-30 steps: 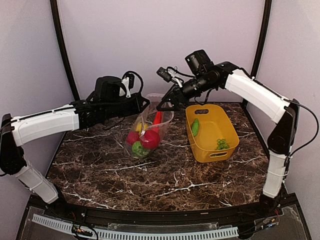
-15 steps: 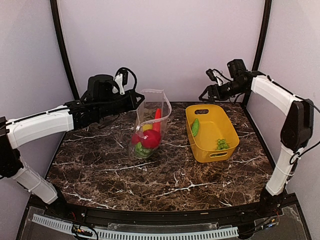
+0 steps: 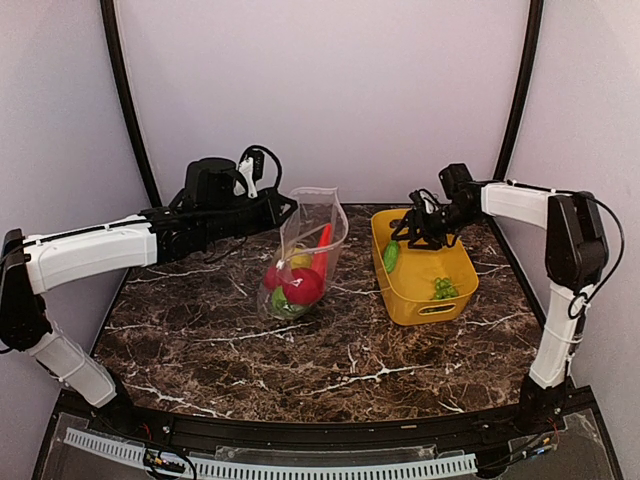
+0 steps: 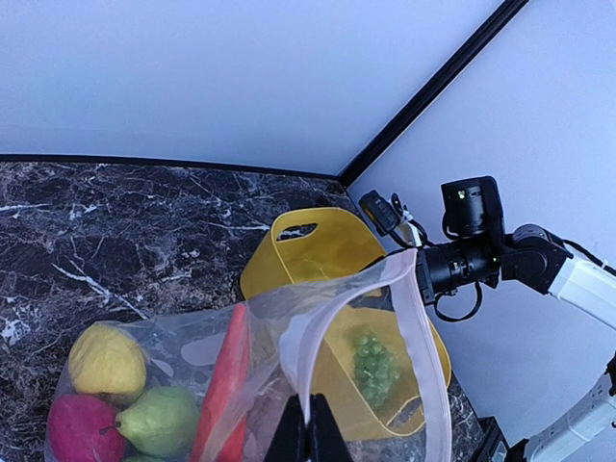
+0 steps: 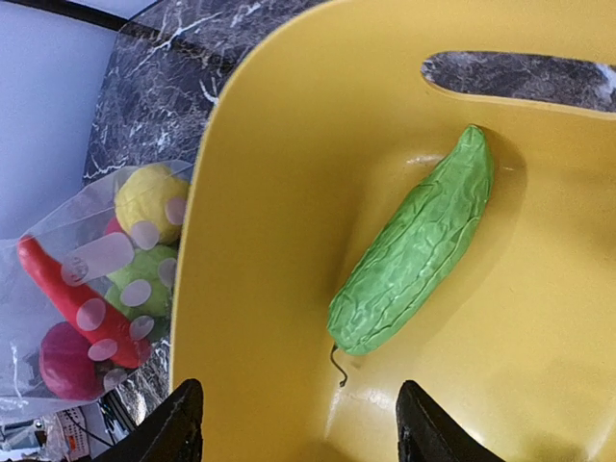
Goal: Place the food in the zip-top bag and seal the zipper
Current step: Pick up the fake vegetable from the bin.
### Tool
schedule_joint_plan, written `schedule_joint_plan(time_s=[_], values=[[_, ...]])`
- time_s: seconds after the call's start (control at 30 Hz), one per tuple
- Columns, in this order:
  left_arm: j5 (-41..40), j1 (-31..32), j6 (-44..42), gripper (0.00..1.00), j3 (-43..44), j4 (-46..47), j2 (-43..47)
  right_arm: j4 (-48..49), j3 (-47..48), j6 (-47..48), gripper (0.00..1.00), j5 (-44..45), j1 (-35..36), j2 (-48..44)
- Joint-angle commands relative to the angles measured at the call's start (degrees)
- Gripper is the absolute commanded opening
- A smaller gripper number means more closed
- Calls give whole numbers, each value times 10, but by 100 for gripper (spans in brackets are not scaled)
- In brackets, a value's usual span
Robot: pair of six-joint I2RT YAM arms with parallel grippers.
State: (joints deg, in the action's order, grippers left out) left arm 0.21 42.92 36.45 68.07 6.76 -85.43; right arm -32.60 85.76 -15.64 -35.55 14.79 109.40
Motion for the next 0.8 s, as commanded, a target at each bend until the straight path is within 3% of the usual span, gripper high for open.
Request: schedule_joint_plan(time_s=[0.0, 0.17, 0.77], values=[[-13, -3, 5, 1, -12, 7, 14, 20, 33, -64, 65, 19, 2, 45], [-25, -2, 1, 1, -17, 2, 17, -7, 84, -90, 59, 92, 10, 87], [-39, -3, -12, 1, -12, -14, 14, -56, 179, -135, 55, 164, 38, 186]])
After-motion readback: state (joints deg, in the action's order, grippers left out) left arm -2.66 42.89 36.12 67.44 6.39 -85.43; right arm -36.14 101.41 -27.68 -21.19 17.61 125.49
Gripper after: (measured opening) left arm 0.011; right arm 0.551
